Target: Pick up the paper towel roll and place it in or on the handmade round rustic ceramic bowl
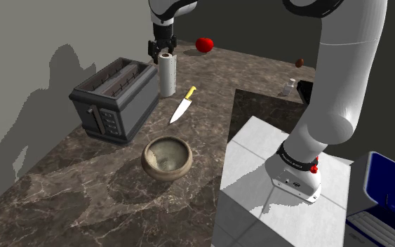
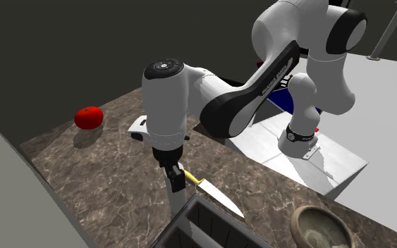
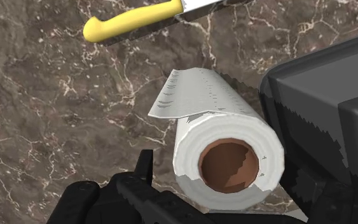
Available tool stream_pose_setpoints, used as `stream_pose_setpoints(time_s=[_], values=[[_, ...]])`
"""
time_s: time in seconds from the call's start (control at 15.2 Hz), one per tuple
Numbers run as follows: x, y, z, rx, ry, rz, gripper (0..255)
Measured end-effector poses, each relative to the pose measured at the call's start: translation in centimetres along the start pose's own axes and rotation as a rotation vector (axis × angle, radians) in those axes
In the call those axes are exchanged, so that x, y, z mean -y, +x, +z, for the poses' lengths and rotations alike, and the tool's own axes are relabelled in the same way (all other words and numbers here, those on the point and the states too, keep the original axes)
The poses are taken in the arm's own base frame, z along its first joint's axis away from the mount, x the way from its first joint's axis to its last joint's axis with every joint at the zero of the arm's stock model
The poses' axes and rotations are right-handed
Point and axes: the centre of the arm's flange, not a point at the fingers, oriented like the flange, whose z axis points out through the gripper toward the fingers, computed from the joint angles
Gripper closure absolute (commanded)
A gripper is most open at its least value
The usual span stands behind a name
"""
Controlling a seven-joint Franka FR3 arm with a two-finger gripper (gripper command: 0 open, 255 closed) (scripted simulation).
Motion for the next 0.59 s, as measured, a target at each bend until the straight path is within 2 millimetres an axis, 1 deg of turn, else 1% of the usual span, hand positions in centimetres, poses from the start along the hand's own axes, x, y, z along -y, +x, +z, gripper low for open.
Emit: stream_pose_setpoints(time_s=[0.13, 0.2, 0.59], values=[[0.00, -0.01, 0.02, 0.000, 0.000, 0.000, 0], [0.00, -0.01, 0.02, 0.000, 0.000, 0.000, 255], [0.05, 0.04, -0.07, -0.001, 0.001, -0.001, 255]])
